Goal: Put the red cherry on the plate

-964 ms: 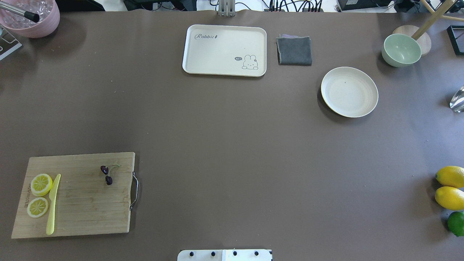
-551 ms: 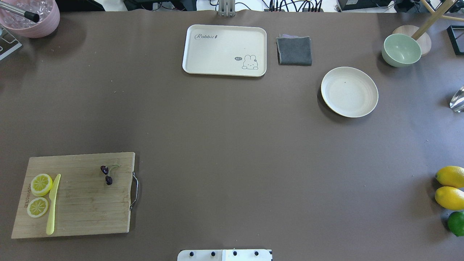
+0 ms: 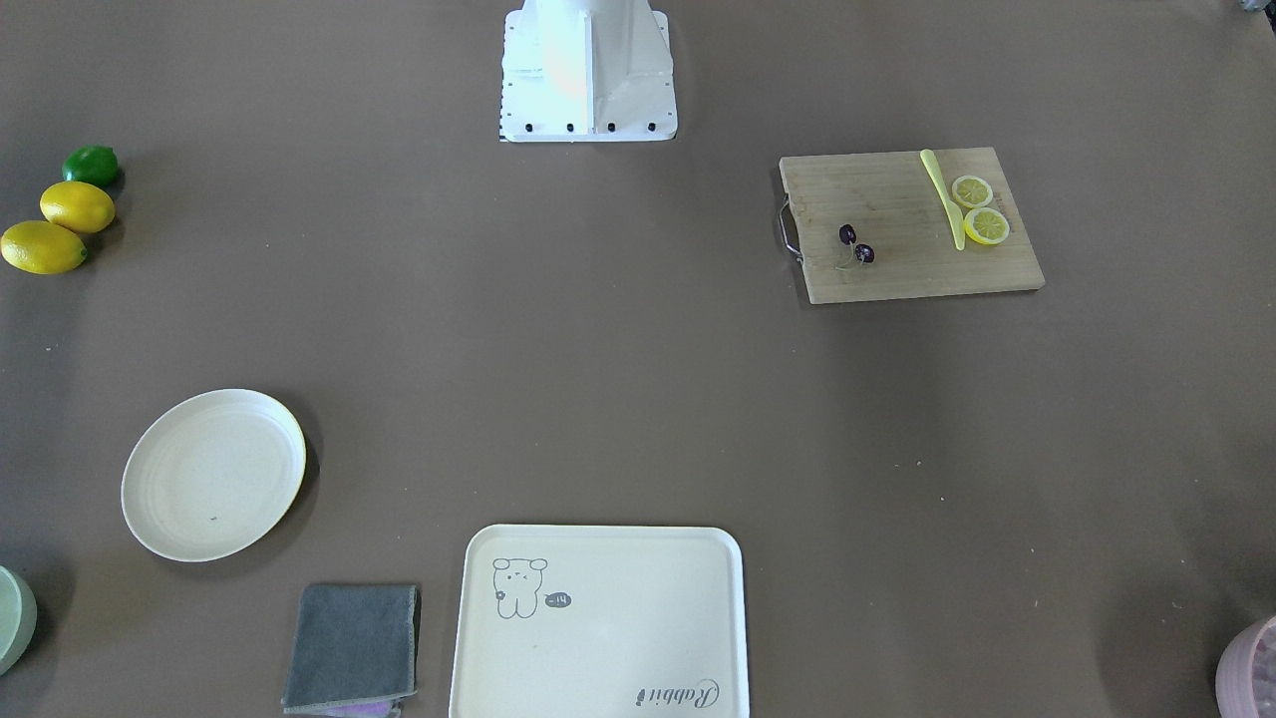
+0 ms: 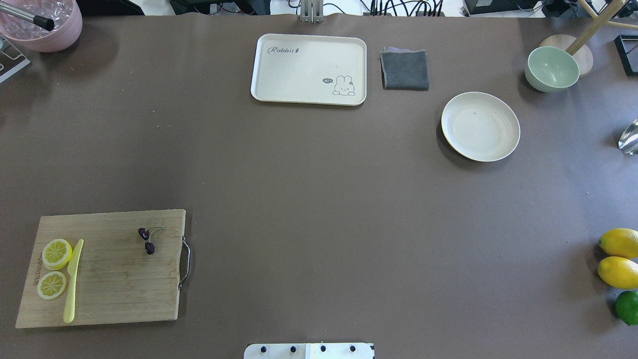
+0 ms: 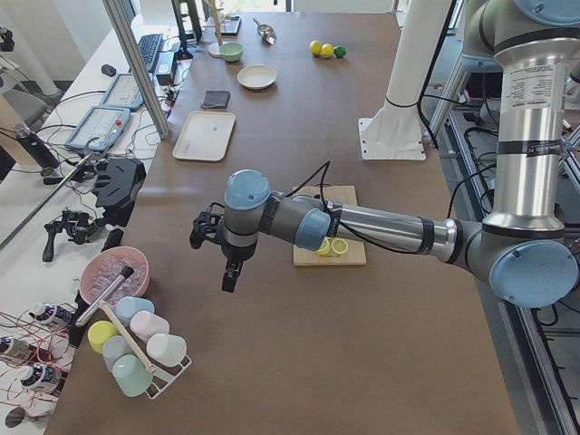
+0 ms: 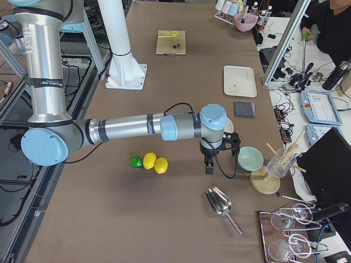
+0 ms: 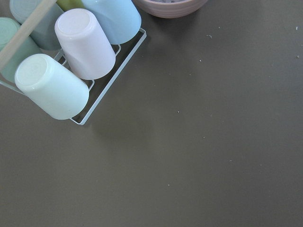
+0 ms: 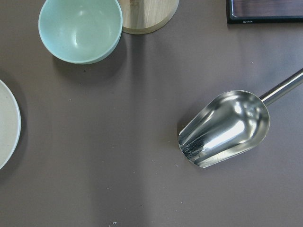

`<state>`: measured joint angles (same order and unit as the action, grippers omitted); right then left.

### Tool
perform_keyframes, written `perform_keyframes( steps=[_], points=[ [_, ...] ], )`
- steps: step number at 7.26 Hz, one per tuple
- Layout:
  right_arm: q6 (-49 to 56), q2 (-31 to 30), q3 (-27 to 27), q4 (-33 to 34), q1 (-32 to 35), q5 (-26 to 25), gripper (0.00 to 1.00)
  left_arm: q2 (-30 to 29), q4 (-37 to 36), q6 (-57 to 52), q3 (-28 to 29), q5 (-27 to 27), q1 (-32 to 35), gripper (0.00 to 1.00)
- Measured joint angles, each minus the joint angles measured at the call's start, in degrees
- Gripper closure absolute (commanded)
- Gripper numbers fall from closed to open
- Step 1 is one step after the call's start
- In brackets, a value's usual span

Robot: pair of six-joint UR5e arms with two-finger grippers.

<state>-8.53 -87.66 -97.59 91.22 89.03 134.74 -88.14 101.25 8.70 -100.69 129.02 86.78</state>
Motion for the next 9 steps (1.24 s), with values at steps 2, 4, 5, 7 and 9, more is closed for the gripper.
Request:
perform_keyframes(
  steps=[2, 4, 5, 7, 9],
  points=[
    [-0.45, 0.02, -0.17, -0.03, 0.00, 0.15, 0.00, 0.05, 0.00, 0.00, -0.03, 0.00, -0.02, 0.02],
    [-0.59, -0.46, -0.32, -0.05, 0.00, 0.24, 0.00, 0.32, 0.00, 0.00, 0.06, 0.00, -0.01, 0.02],
    [-0.61, -0.68, -0.33, -0.07, 0.00, 0.23, 0.00, 0.38, 0.00, 0.00, -0.01, 0.00, -0.02, 0.02],
    [-0.60, -0.89, -0.32, -0.08, 0.00, 0.18, 0.00, 0.29, 0.00, 0.00, -0.17, 0.00, -0.03, 0.02],
    [-0.59, -0.71, -0.25, -0.08, 0.00, 0.19, 0.00, -0.11, 0.00, 0.08, 0.09, 0.00, -0.06, 0.02]
  ],
)
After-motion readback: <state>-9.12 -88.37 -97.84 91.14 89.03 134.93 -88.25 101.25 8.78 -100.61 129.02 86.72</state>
